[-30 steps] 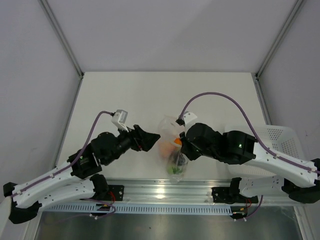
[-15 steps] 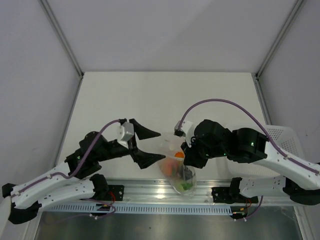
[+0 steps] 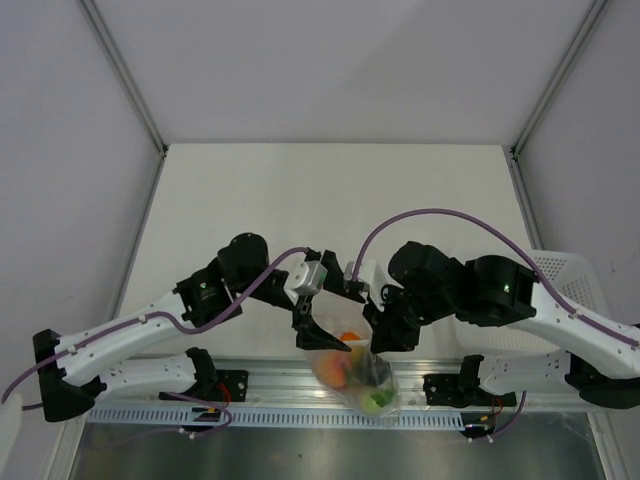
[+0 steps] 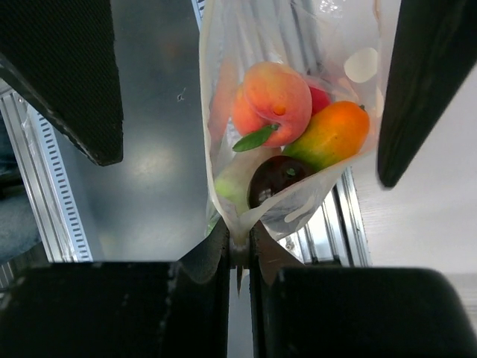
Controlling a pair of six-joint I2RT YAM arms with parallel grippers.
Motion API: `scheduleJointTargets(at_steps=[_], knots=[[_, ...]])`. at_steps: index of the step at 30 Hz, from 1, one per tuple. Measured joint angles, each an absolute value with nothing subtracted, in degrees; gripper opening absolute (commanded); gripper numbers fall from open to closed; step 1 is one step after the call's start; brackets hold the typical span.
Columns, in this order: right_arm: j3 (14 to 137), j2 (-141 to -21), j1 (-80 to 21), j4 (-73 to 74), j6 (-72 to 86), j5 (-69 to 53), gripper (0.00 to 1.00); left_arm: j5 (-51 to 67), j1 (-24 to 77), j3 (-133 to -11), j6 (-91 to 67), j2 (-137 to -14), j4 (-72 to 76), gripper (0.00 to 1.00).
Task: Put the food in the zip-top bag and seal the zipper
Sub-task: Zip the zipper food storage bag at the center of the board.
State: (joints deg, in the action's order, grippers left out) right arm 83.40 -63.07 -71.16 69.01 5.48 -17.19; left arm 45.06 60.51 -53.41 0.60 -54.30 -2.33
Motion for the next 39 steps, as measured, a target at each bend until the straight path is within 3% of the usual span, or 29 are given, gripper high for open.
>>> scheduleJointTargets(at_steps=[8, 25, 28, 34, 39], knots=[[83.4, -62.7, -71.2, 69.2, 4.4, -18.0, 0.00, 53.0, 60.5, -53.8, -1.7, -60.8, 1.0, 0.96], [83.4, -62.4, -71.2, 73.0, 4.0, -18.5, 0.00, 54.5, 61.1, -52.3, -5.6, -68.4, 8.7, 0.90], [83.4, -62.4, -71.2, 73.4, 4.0, -18.5, 0.00, 53.5, 61.1, -51.9, -5.6, -68.3, 8.7, 0.86], [83.4, -62.2, -71.2, 74.7, 4.2, -17.7, 0.00, 50.2, 61.1, -49.1, -6.2, -67.3, 10.1, 0.66], [83.0, -60.5, -71.3, 73.3, 4.6, -15.4, 0.00, 46.3, 61.3, -44.0, -8.5, -64.4, 13.7, 0.57]])
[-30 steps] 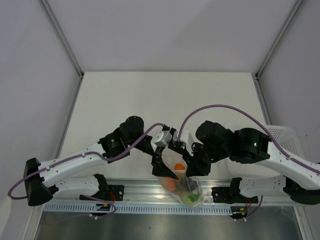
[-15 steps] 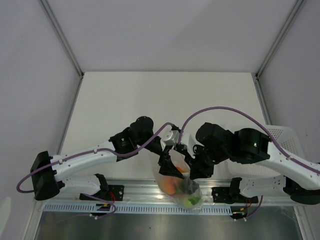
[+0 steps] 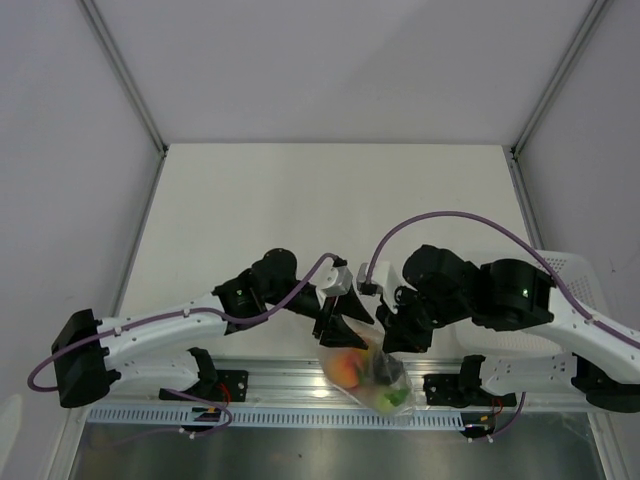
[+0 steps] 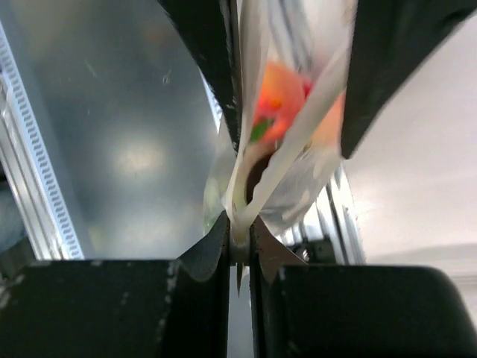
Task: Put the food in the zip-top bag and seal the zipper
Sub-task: Zip the zipper food storage bag at the center of the board.
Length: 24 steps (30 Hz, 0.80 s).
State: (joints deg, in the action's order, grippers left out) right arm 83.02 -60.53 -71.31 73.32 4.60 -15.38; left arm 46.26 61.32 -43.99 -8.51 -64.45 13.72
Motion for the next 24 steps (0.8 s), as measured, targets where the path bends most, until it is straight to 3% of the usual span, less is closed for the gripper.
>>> scheduleJointTargets(at_steps=[9, 12, 16, 21, 22, 24], knots=[[81.3, -57.3, -71.3, 68.2, 6.1, -11.8, 0.00, 43.3, 61.6, -40.7, -10.3, -63.1, 14.5, 0.34], [80.7, -57.4, -71.3, 67.5, 6.7, -10.8, 0.00, 42.3, 61.6, -39.8, -10.9, -61.9, 14.5, 0.18], [79.8, -57.7, -71.3, 66.9, 8.1, -7.8, 0.10, 39.6, 61.7, -39.3, -11.8, -60.1, 12.9, 0.01], [79.0, -58.1, -71.3, 65.8, 11.2, -1.2, 0.35, 32.5, 61.7, -39.3, -13.6, -58.0, 8.0, 0.01], [78.8, -58.1, -71.3, 65.3, 11.6, 0.3, 0.43, 30.8, 61.8, -39.3, -14.0, -57.4, 7.1, 0.00], [78.6, -58.1, -71.3, 64.6, 12.9, 3.2, 0.72, 26.7, 61.8, -39.3, -15.2, -55.9, 5.0, 0.01]])
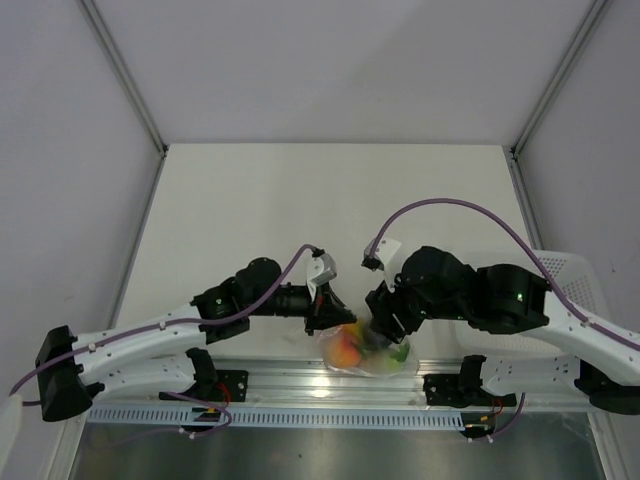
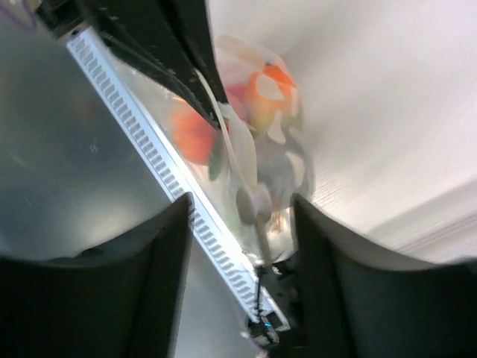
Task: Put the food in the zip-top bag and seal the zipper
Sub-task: Zip the zipper food storage bag at the center of the board.
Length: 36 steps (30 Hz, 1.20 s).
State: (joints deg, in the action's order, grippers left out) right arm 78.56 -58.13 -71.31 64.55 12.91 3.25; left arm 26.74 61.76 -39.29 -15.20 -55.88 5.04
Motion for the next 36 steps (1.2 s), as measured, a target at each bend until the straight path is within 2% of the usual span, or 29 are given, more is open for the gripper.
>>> scheduleJointTargets(at_steps=[1, 2, 11, 13, 14, 17, 24, 28, 36], knots=[[78.5, -58.1, -71.3, 64.2, 13.5, 4.7, 0.89, 24.8, 61.8, -39.3, -15.9, -55.0, 4.2, 0.01], [78.4, -58.1, -71.3, 63.8, 13.8, 6.0, 0.99, 23.1, 61.8, -39.1, -16.6, -54.1, 3.6, 0.01], [71.6, -54.9, -71.0, 54.8, 15.6, 14.9, 0.99, 9.8, 61.8, -37.8, -20.2, -43.1, -2.8, 0.01], [69.3, -53.1, -70.1, 51.5, 15.1, 14.2, 0.95, 8.6, 61.8, -37.6, -20.6, -41.8, -3.7, 0.00], [67.9, -51.9, -69.4, 49.5, 14.6, 13.6, 0.88, 8.1, 61.8, -37.4, -20.8, -41.4, -4.0, 0.01], [63.1, -47.7, -66.4, 43.2, 12.9, 8.8, 0.75, 7.0, 61.8, -36.5, -21.5, -40.1, -4.8, 0.01], [54.3, -40.8, -57.1, 30.8, 9.6, -9.1, 0.68, 6.2, 61.8, -35.6, -23.1, -39.9, -6.7, 0.01], [54.1, -43.5, -55.5, 27.0, 8.4, -16.0, 0.67, 6.3, 61.8, -35.3, -23.6, -39.9, -6.9, 0.01], [54.1, -48.8, -53.6, 24.4, 6.3, -22.2, 0.53, 6.6, 61.8, -35.3, -24.0, -39.5, -7.0, 0.01]])
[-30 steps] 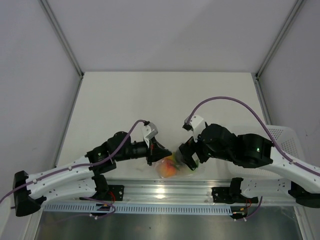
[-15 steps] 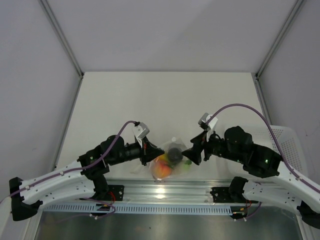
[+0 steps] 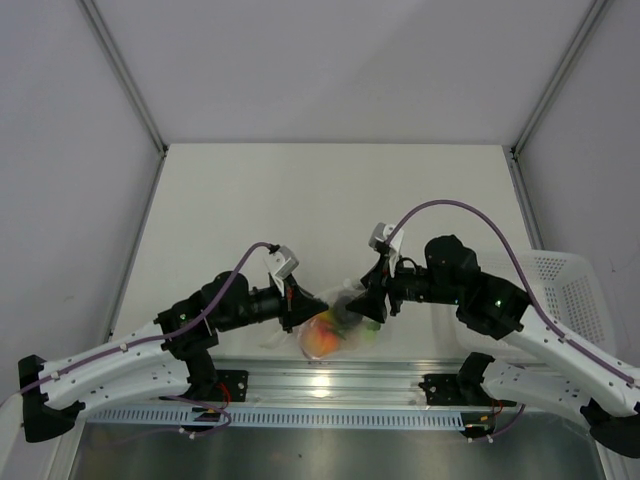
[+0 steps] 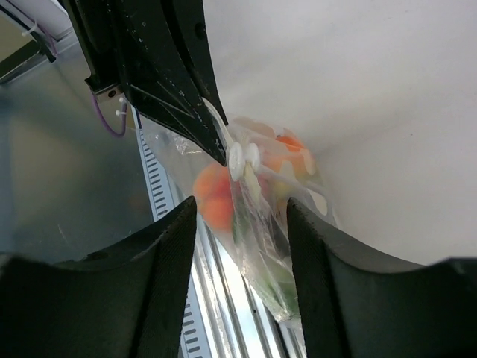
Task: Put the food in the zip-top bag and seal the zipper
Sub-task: Zip the zipper food storage bag at the center of the board.
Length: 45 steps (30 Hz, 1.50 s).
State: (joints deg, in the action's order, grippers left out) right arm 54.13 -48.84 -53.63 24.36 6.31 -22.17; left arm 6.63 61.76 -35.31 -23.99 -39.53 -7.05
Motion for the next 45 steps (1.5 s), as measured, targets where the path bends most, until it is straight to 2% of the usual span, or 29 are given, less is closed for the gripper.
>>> scheduleJointTargets(at_steps=[3, 6, 9, 10, 13, 15, 16, 18, 24, 31, 35, 41, 42, 45], knots=[[54.1, -48.9, -52.1, 23.7, 5.6, -24.2, 0.46, 6.8, 61.8, -35.3, -24.0, -39.5, -7.0, 0.01], [54.1, -49.0, -50.4, 22.9, 5.2, -26.4, 0.31, 7.6, 61.8, -35.3, -24.0, -39.5, -7.0, 0.00], [54.1, -49.5, -49.2, 21.9, 4.9, -28.5, 0.12, 8.2, 61.8, -35.3, -24.0, -39.5, -7.0, 0.01], [54.1, -49.8, -48.9, 21.5, 4.8, -29.4, 0.00, 8.4, 61.8, -35.2, -23.9, -39.4, -7.0, 0.00], [54.1, -51.3, -48.5, 20.9, 4.7, -31.8, 0.00, 9.6, 61.8, -34.6, -23.9, -38.9, -6.8, 0.01], [54.1, -51.9, -48.3, 20.8, 4.7, -33.1, 0.00, 10.3, 61.8, -34.4, -23.2, -38.5, -7.0, 0.26], [54.1, -52.1, -48.2, 20.7, 4.7, -33.8, 0.00, 10.5, 61.8, -34.4, -22.9, -38.4, -6.9, 0.47], [54.1, -52.1, -48.2, 20.6, 4.6, -34.8, 0.00, 10.4, 61.8, -34.4, -22.3, -37.7, -6.5, 0.57], [53.4, -52.1, -48.1, 19.1, 4.5, -37.6, 0.00, 4.5, 61.8, -32.4, -21.2, -31.0, 1.1, 0.58], [53.3, -52.5, -48.1, 18.0, 4.3, -38.9, 0.00, 0.8, 61.8, -31.3, -16.4, -31.4, 13.4, 0.47], [52.9, -52.4, -48.1, 16.5, 4.2, -38.8, 0.00, 0.8, 61.8, -30.0, -14.6, -33.8, 19.1, 0.44], [52.8, -53.2, -48.0, 15.4, 2.9, -38.2, 0.00, 2.8, 61.8, -29.5, -13.0, -36.9, 22.7, 0.48], [52.8, -53.4, -48.0, 15.4, 2.6, -38.2, 0.00, 3.3, 61.8, -29.5, -12.8, -37.3, 23.0, 0.54], [52.8, -53.7, -48.0, 15.0, 1.9, -38.0, 0.00, 5.0, 61.8, -29.5, -12.4, -38.1, 23.1, 0.62]])
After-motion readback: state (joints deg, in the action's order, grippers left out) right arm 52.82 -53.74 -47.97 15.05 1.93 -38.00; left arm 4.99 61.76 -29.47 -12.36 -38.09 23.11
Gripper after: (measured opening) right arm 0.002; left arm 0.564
